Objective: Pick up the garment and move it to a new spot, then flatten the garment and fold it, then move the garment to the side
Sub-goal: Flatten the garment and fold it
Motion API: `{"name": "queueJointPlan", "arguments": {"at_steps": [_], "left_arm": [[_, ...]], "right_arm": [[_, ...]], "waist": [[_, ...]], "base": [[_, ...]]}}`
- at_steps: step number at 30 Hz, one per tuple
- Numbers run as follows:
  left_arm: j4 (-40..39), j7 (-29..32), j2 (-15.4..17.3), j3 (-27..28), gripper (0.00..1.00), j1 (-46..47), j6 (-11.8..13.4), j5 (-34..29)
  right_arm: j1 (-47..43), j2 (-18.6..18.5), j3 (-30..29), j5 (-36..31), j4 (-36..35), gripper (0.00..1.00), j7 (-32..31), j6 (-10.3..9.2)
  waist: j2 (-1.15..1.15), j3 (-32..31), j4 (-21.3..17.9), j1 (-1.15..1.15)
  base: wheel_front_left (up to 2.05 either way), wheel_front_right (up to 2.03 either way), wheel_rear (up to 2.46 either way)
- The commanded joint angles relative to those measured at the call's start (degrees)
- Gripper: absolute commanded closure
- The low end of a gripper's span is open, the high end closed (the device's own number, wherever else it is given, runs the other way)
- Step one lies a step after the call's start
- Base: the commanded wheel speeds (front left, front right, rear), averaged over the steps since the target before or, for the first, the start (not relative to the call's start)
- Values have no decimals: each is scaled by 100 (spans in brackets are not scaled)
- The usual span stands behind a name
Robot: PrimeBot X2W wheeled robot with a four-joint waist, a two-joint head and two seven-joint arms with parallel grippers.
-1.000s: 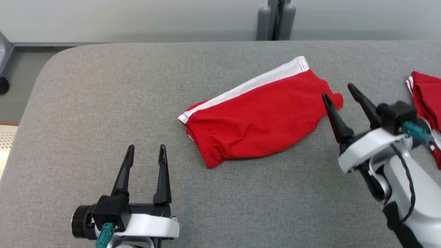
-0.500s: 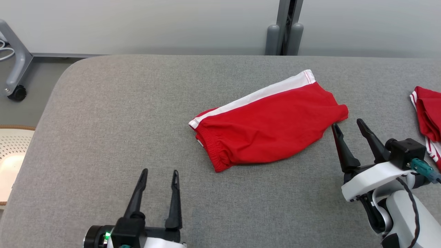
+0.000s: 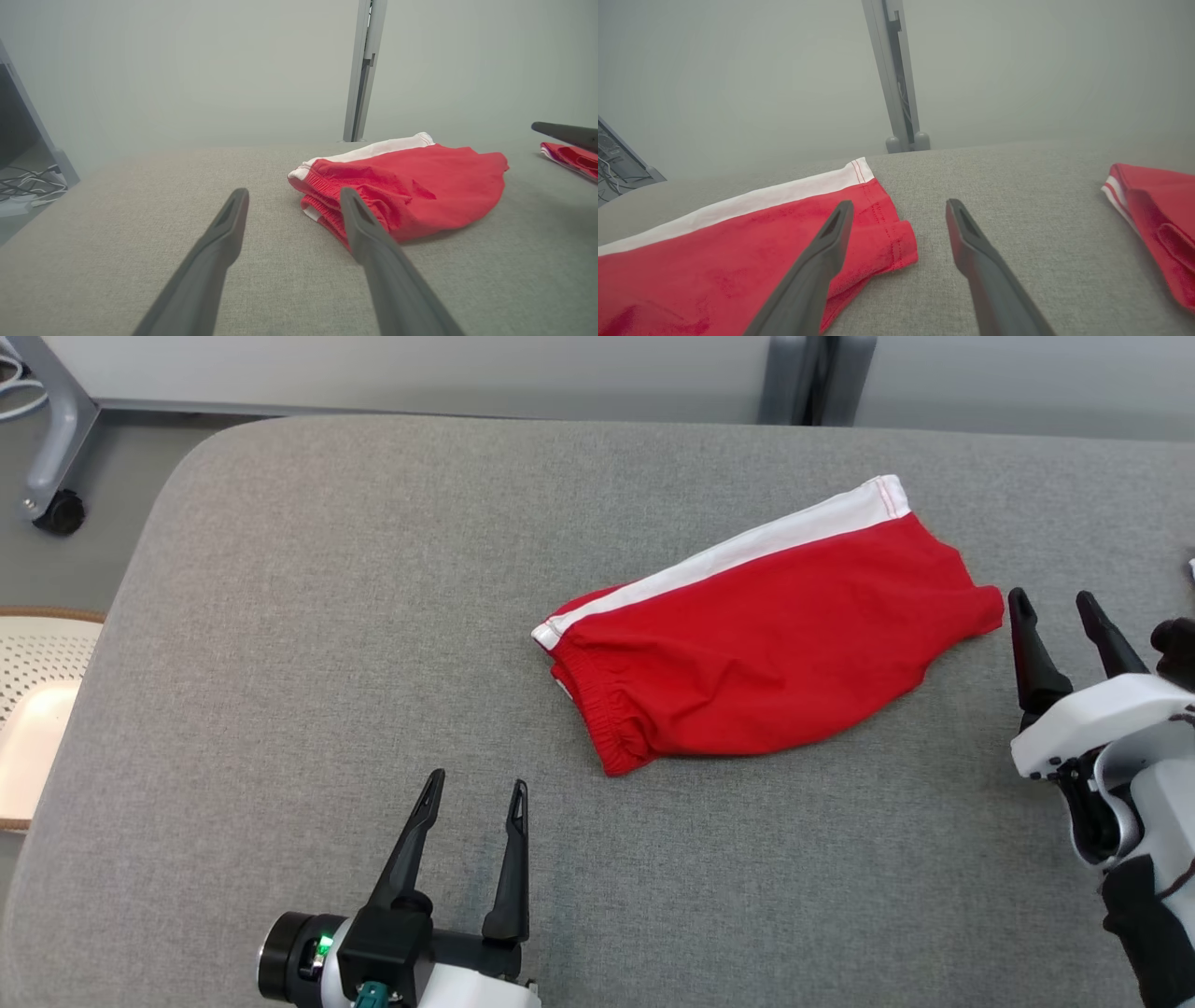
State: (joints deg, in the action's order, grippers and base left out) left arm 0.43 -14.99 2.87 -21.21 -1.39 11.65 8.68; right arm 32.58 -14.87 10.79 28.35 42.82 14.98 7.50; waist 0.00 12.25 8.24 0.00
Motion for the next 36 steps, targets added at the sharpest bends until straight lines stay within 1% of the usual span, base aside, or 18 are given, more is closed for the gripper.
{"name": "queueJointPlan", "arguments": {"at_steps": [1, 5, 6, 7, 10, 11, 18, 24, 25, 26, 27, 29, 30, 31, 36], "left_arm": [[6, -21, 12, -52, 0, 160, -35, 0], [25, -21, 12, -154, 0, 271, -40, 1], [25, -21, 12, -154, 0, 271, -40, 1], [33, -22, 12, -180, 0, 309, -45, 1], [51, -22, 12, -240, 0, 385, -43, 6], [69, -21, 12, -270, 0, 429, -50, 7], [104, -22, 10, -359, 0, 556, -82, -9], [148, -22, 12, -444, 0, 592, -92, -3], [151, -22, 12, -453, 0, 605, -94, -2], [154, -22, 11, -463, 0, 621, -97, -4], [157, -22, 11, -472, 0, 635, -101, -5], [166, -21, 12, -485, 0, 661, -101, -5], [172, -21, 11, -491, 0, 675, -102, -4], [178, -22, 11, -497, 0, 685, -103, -1], [230, -22, 11, -500, 0, 666, -72, 20]], "right_arm": [[353, -95, 72, 97, 399, 0, -72, -2], [908, -189, 232, 185, 1081, 0, -201, -2], [908, -189, 232, 185, 1081, 0, -201, -2], [1028, -217, 271, 198, 1237, 0, -255, -2], [1316, -256, 436, 260, 1618, 0, -366, -2], [1452, -279, 569, 251, 1847, 0, -422, -2], [1753, -201, 924, 364, 2406, 0, -515, -2], [1819, -159, 1193, 471, 2637, 0, -582, -1], [1838, -169, 1234, 497, 2651, 20, -603, -1], [1854, -182, 1270, 521, 2663, 27, -604, -1], [1865, -198, 1303, 554, 2678, 56, -600, -1], [1879, -234, 1345, 624, 2710, 76, -612, -2], [1893, -257, 1364, 649, 2724, 96, -609, -3], [1905, -275, 1388, 671, 2739, 100, -605, -5], [1812, -271, 1493, 864, 2740, 100, -459, -9]], "waist": [[0, 211, 121, 0], [0, 416, 227, 0], [0, 416, 227, 0], [0, 460, 255, 0], [0, 569, 325, 0], [0, 624, 364, 0], [0, 741, 466, 0], [0, 812, 561, 0], [0, 828, 576, 0], [0, 845, 590, 0], [0, 862, 604, 0], [0, 897, 624, 0], [0, 911, 629, 0], [0, 922, 631, 0], [0, 867, 568, 0]], "base": [[0, 0, 0], [0, 0, 0], [0, 0, 0], [0, 0, 0], [0, 0, 0], [0, 0, 0], [0, 0, 0], [0, 0, 0], [0, 0, 0], [0, 0, 0], [0, 0, 0], [0, 0, 0], [0, 0, 0], [0, 0, 0], [0, 0, 0]]}}
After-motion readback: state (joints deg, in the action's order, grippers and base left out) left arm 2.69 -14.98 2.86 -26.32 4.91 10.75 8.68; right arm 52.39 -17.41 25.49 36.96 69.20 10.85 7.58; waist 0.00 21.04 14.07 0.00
